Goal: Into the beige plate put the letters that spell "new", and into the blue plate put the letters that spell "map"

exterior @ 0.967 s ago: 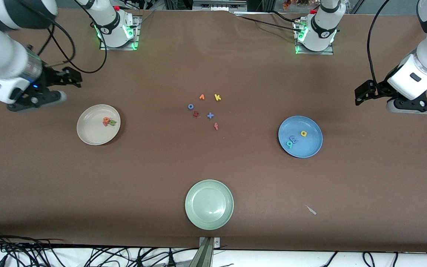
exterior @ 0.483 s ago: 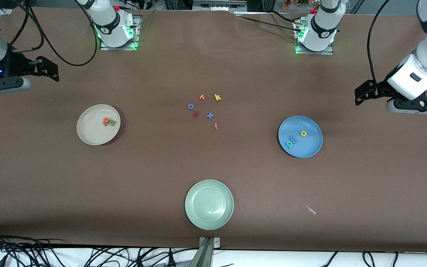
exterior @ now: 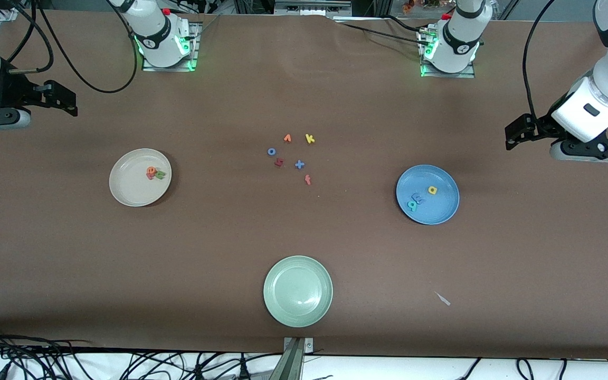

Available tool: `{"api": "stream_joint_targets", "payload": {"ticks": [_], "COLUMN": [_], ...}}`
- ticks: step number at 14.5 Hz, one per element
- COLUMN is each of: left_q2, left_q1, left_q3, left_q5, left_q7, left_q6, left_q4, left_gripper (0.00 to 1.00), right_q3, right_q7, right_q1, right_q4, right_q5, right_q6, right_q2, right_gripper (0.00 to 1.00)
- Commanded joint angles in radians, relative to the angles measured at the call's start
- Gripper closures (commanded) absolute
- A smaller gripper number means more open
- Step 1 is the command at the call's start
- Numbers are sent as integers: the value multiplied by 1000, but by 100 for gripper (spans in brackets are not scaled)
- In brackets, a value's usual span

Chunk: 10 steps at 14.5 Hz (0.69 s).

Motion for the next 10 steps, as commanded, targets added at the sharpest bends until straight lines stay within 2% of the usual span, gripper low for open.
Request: {"api": "stream_joint_targets", "payload": {"ticks": [1,10], "left_q2": [13,13], "left_q1": [-2,-2], "left_q3": [6,6], "left_q5": [-28,-28], "left_q7": [6,8], "left_q6": [-22,-22], "left_q4": [30,30], "left_gripper": [0,0], "right_q3": [34,29], "right_q7": [35,41], "right_q1": [-35,-36], "right_q4": [-25,11], "right_q5": [18,38], "right_q6": [2,12], "right_q2": [-37,-17], "right_gripper": [0,0]}}
